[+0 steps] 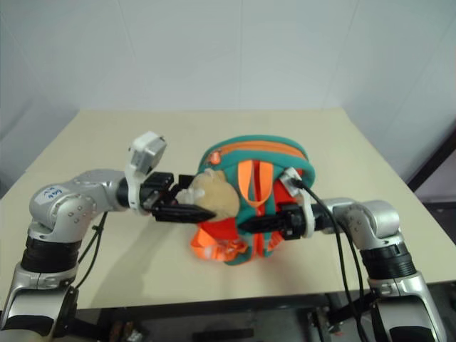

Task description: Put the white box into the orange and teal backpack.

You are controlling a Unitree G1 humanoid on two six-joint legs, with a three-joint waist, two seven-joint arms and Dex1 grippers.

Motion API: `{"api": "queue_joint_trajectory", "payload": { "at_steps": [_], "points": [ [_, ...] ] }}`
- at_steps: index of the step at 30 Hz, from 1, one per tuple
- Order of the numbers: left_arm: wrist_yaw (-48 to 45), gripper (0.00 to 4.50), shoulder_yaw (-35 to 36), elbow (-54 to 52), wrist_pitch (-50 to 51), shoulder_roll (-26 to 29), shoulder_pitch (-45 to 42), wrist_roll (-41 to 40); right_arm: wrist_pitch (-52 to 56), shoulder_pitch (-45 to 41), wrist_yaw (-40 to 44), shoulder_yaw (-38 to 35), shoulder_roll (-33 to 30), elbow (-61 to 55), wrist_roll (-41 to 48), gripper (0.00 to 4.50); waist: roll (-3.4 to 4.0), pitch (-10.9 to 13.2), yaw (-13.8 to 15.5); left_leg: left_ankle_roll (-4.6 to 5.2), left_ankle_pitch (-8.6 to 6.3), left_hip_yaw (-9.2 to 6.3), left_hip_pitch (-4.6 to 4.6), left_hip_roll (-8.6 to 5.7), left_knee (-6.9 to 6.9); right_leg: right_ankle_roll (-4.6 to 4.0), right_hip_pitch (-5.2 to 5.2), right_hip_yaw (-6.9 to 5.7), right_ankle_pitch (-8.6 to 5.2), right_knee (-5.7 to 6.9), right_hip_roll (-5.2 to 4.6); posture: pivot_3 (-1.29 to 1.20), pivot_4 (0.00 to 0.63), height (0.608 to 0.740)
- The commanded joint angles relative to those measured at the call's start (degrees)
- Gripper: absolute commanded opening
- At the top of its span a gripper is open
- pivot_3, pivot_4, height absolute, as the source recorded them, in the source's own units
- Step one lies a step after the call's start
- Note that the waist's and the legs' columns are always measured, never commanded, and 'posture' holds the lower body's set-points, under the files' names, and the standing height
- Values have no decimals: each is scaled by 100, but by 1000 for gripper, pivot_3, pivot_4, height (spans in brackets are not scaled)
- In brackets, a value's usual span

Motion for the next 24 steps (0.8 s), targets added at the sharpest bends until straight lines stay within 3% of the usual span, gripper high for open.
{"api": "queue_joint_trajectory", "payload": {
  "at_steps": [1,12,17,24],
  "points": [
    [147,4494,279,-115,64,-18,-22,-247,-28,-24,44,-91,14,-110,91,86,0,0,7,0,0,0,0,0,1,0,0,0,0,-1,0,0,150,740],
    [-4,1870,291,-276,139,238,146,-418,-50,-60,78,-74,7,-60,64,86,0,0,2,0,0,0,0,0,1,0,0,0,0,-1,0,0,150,740],
    [-330,1699,325,-207,-101,625,195,-252,-46,-60,73,-66,13,-62,55,86,0,0,-2,0,0,0,0,0,1,0,0,0,0,-1,0,0,150,740],
    [-818,1699,506,736,-364,1649,36,192,-34,-25,49,-88,15,-91,69,86,0,0,-12,-1,-1,2,0,0,-6,-2,-4,0,-1,-6,1,0,150,740]
  ]
}}
